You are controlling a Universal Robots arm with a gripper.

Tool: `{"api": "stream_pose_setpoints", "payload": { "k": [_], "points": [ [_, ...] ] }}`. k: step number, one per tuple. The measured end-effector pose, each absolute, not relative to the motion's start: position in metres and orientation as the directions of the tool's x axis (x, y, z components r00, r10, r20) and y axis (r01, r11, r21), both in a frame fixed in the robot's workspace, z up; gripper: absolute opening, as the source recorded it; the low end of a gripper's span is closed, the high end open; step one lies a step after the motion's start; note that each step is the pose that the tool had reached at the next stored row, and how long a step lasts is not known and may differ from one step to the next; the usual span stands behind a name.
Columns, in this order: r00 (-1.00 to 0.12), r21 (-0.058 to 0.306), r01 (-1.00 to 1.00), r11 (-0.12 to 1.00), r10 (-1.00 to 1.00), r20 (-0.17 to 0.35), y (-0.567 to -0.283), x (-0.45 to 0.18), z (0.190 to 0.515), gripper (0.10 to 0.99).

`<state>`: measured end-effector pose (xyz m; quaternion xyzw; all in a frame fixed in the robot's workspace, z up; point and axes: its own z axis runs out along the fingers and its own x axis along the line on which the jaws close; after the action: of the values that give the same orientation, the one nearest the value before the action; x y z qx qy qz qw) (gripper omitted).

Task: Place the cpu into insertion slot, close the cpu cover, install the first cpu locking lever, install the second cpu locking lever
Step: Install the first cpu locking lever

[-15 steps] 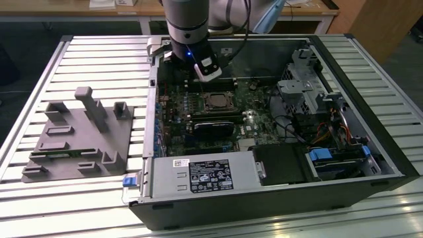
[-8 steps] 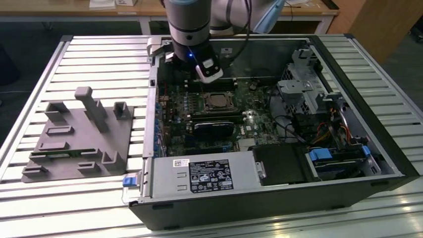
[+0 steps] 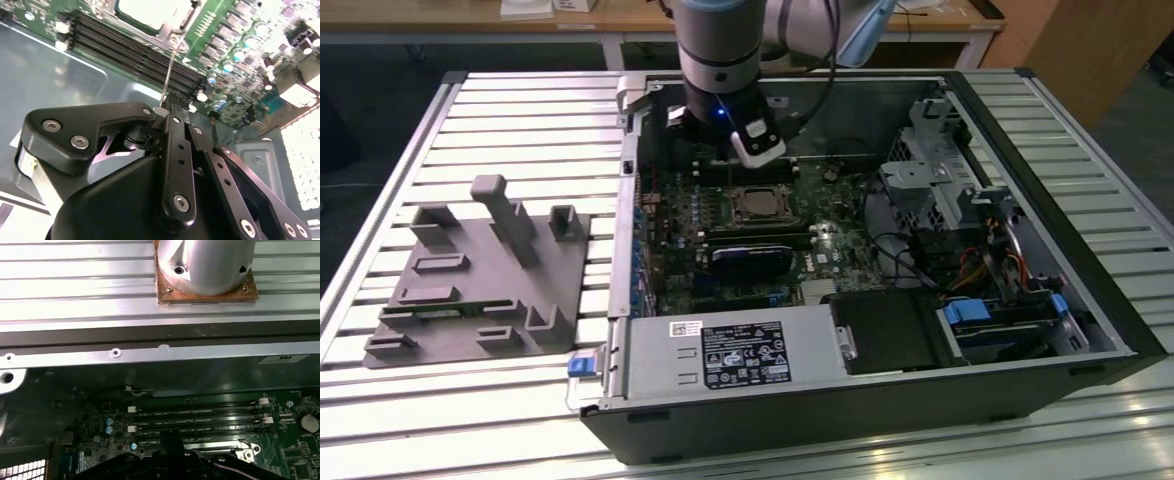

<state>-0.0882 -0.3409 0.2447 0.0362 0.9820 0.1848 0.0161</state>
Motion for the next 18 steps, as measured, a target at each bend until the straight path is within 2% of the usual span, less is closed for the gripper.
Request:
{"api": "stream_pose_setpoints", "payload": {
  "k": [15, 18],
  "points": [
    [-0.997, 0.363, 0.065, 0.930, 0.077, -0.019, -0.339, -0.066, 0.244, 0.106],
    [-0.996, 0.364, 0.058, 0.930, 0.077, -0.037, -0.339, -0.066, 0.243, 0.106]
  ]
}}
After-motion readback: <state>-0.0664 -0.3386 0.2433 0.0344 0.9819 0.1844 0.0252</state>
